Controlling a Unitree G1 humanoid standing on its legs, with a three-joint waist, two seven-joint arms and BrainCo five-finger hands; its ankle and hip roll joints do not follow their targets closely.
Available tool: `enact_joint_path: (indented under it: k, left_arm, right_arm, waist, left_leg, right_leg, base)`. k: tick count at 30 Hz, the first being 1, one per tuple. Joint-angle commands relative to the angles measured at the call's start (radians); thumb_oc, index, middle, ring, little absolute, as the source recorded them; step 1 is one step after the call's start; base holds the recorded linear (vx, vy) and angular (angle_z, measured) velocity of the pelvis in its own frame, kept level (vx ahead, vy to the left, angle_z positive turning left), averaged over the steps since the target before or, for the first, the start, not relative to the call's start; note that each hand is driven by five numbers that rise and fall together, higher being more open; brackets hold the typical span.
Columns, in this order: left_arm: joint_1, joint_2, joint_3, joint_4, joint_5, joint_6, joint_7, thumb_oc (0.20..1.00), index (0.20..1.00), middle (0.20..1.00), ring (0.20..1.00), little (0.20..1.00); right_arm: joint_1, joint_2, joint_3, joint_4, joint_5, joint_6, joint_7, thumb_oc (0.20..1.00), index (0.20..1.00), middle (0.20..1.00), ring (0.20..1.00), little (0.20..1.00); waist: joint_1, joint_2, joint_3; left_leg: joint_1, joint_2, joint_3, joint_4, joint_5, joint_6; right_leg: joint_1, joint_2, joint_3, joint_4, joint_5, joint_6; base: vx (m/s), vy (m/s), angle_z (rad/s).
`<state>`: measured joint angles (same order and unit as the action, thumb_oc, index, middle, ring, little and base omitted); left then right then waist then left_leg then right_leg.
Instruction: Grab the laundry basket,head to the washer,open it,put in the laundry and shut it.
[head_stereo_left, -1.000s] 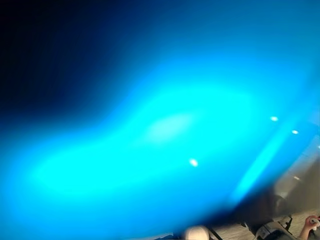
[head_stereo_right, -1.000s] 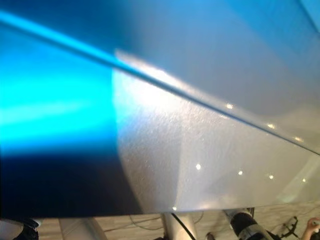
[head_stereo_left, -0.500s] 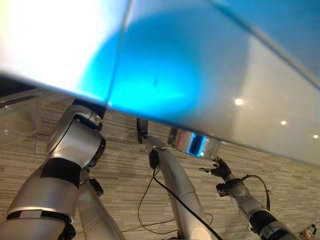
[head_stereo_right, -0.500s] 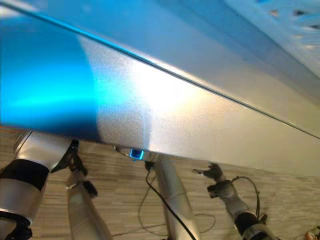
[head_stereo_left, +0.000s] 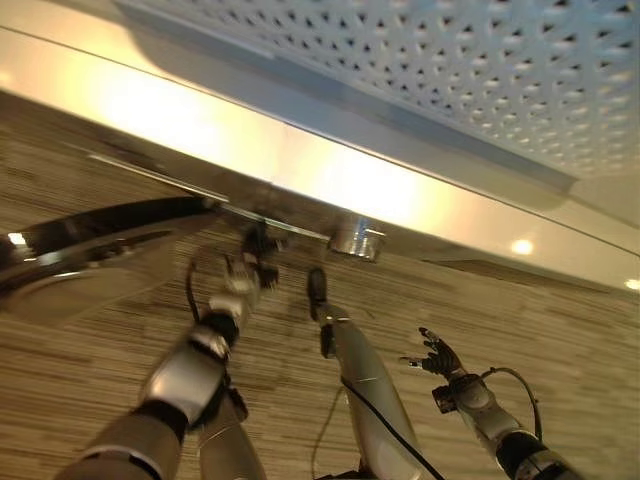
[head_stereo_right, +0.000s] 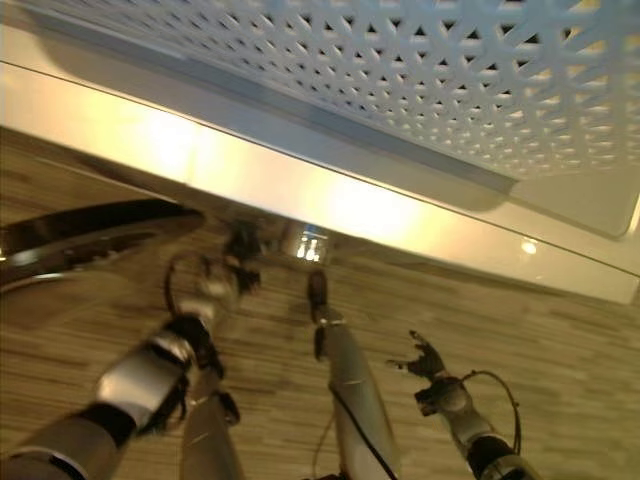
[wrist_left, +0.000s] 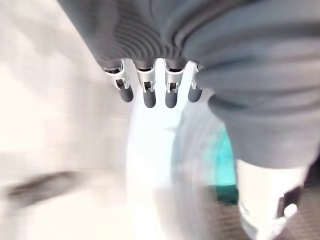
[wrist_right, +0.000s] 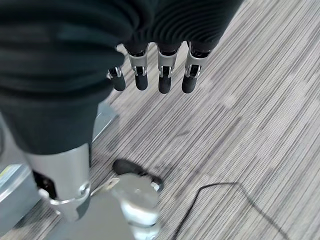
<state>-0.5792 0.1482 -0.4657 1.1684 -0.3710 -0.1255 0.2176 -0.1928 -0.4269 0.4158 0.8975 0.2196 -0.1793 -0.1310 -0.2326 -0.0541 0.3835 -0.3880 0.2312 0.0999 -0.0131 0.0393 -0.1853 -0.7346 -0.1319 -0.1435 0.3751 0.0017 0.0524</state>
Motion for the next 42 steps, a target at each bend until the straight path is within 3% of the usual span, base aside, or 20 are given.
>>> enact_joint_path:
  k: [1,3,8,13,16,18,23,27,29,33,37,38,39,42]
  left_arm:
    - [-0.100,-0.009,0.038,0.061,0.158,0.006,0.038,1.000,1.000,1.000,1.000,1.000]
    - [-0.025,-0.016,0.066,0.098,0.205,0.016,0.042,1.000,1.000,1.000,1.000,1.000]
    - [0.200,-0.002,0.179,0.167,0.323,0.027,0.031,1.000,1.000,1.000,1.000,1.000]
    - [0.296,0.012,0.197,0.181,0.378,0.026,-0.033,1.000,1.000,1.000,1.000,1.000]
    - [0.382,0.026,0.254,0.192,0.372,0.012,-0.078,1.000,1.000,1.000,1.000,1.000]
    - [0.392,0.028,0.268,0.189,0.361,0.013,-0.079,1.000,1.000,1.000,1.000,1.000]
    - [0.459,0.035,0.377,0.232,0.362,0.033,-0.133,1.000,1.000,1.000,1.000,1.000]
    - [0.497,0.069,0.433,0.250,0.374,0.045,-0.154,1.000,1.000,1.000,1.000,1.000]
    - [0.506,0.073,0.432,0.249,0.380,0.049,-0.161,1.000,1.000,1.000,1.000,1.000]
    - [0.520,0.069,0.406,0.244,0.384,0.052,-0.176,1.000,1.000,1.000,1.000,1.000]
    - [0.534,0.079,0.369,0.225,0.377,0.045,-0.207,1.000,1.000,1.000,1.000,1.000]
    - [0.534,0.078,0.370,0.225,0.377,0.045,-0.207,1.000,1.000,1.000,1.000,1.000]
    - [0.538,0.086,0.365,0.233,0.372,0.049,-0.222,1.000,1.000,1.000,1.000,1.000]
    - [0.539,0.087,0.363,0.238,0.370,0.049,-0.233,1.000,1.000,1.000,1.000,1.000]
  right_arm:
    - [0.022,-0.019,-0.037,-0.001,-0.014,0.001,-0.029,1.000,1.000,1.000,1.000,1.000]
    - [0.034,-0.005,-0.052,0.005,-0.026,0.003,-0.025,1.000,1.000,1.000,1.000,1.000]
    - [0.149,0.008,-0.163,-0.009,-0.047,0.006,0.004,1.000,1.000,1.000,1.000,1.000]
    - [0.187,-0.018,-0.269,0.014,-0.039,0.014,0.009,1.000,1.000,1.000,1.000,1.000]
    - [0.236,-0.082,-0.430,-0.035,-0.005,0.006,0.003,1.000,1.000,1.000,1.000,1.000]
    - [0.244,-0.102,-0.485,-0.079,0.017,0.002,-0.009,1.000,1.000,1.000,1.000,1.000]
    - [0.325,-0.336,-0.868,-0.408,-0.080,-0.035,-0.151,1.000,1.000,1.000,1.000,1.000]
    - [0.249,-0.558,-1.023,-0.583,-0.234,-0.038,-0.241,1.000,1.000,1.000,1.000,1.000]
    - [0.237,-0.616,-1.062,-0.619,-0.254,-0.045,-0.249,1.000,1.000,1.000,1.000,1.000]
    - [0.196,-0.702,-1.097,-0.653,-0.191,-0.088,-0.199,1.000,1.000,1.000,1.000,1.000]
    - [0.093,-0.946,-0.985,-0.656,-0.186,-0.098,-0.033,1.000,1.000,1.000,1.000,1.000]
    - [0.085,-0.949,-0.978,-0.652,-0.185,-0.100,-0.033,1.000,1.000,1.000,1.000,1.000]
    - [0.032,-1.053,-0.894,-0.624,-0.198,-0.085,0.045,1.000,1.000,1.000,1.000,1.000]
    - [-0.043,-1.121,-0.770,-0.606,-0.258,-0.078,0.087,1.000,1.000,1.000,1.000,1.000]
  waist:
    - [-0.009,-0.006,0.057]
    - [-0.002,-0.011,0.039]
    - [0.028,0.030,-0.077]
    - [0.026,0.050,-0.157]
    - [0.032,0.061,-0.238]
    - [0.033,0.061,-0.249]
    - [0.052,0.050,-0.331]
    - [0.099,0.034,-0.351]
    - [0.110,0.020,-0.358]
    - [0.128,0.010,-0.370]
    - [0.166,-0.017,-0.383]
    - [0.164,-0.019,-0.383]
    - [0.180,-0.035,-0.387]
    - [0.188,-0.043,-0.389]
  left_leg:
    - [0.106,-0.019,-0.033,0.136,-0.126,0.061]
    - [0.158,-0.042,-0.017,0.096,-0.093,0.062]
    - [0.351,-0.058,0.022,-0.071,-0.036,0.043]
    - [0.398,-0.067,0.030,-0.074,-0.051,0.042]
    - [0.444,-0.075,0.034,-0.074,-0.068,0.048]
    - [0.450,-0.078,0.031,-0.074,-0.068,0.048]
    - [0.453,-0.091,0.003,-0.074,-0.095,0.060]
    - [0.452,-0.098,0.005,-0.074,-0.112,0.065]
    - [0.450,-0.100,-0.004,-0.074,-0.108,0.065]
    - [0.451,-0.096,-0.015,-0.074,-0.108,0.063]
    - [0.452,-0.088,-0.026,-0.074,-0.106,0.057]
    - [0.449,-0.092,-0.027,-0.074,-0.102,0.058]
    - [0.446,-0.091,-0.031,-0.074,-0.097,0.057]
    - [0.445,-0.089,-0.035,-0.074,-0.095,0.056]
  right_leg:
    - [0.047,-0.013,-0.001,-0.134,0.115,0.088]
    - [0.108,-0.029,-0.001,-0.178,0.146,0.083]
    - [0.316,-0.048,-0.003,-0.297,0.180,0.112]
    - [0.393,-0.059,0.007,-0.365,0.208,0.132]
    - [0.469,-0.073,0.014,-0.393,0.210,0.146]
    - [0.483,-0.079,0.006,-0.398,0.210,0.150]
    - [0.565,-0.112,-0.034,-0.456,0.232,0.175]
    - [0.562,-0.130,-0.035,-0.462,0.241,0.190]
    - [0.572,-0.134,-0.039,-0.462,0.240,0.189]
    - [0.590,-0.137,-0.056,-0.462,0.235,0.192]
    - [0.606,-0.134,-0.072,-0.462,0.229,0.192]
    - [0.603,-0.138,-0.071,-0.462,0.233,0.193]
    - [0.606,-0.139,-0.078,-0.462,0.233,0.193]
    - [0.609,-0.141,-0.081,-0.462,0.232,0.193]
  base:
    - [-0.04,0.093,0.13]
    - [0.00,0.148,0.13]
    - [0.13,0.170,0.05]
    - [0.08,0.143,-0.04]
    - [0.09,0.163,-0.06]
    - [0.04,0.096,-0.01]
    - [0.05,0.087,0.25]
    - [0.03,0.047,-0.02]
    - [0.06,-0.011,0.03]
    - [0.03,-0.008,0.14]
    - [0.02,-0.011,0.14]
    - [0.01,-0.019,0.14]
    - [-0.02,-0.014,0.13]
    - [0.00,-0.005,0.01]
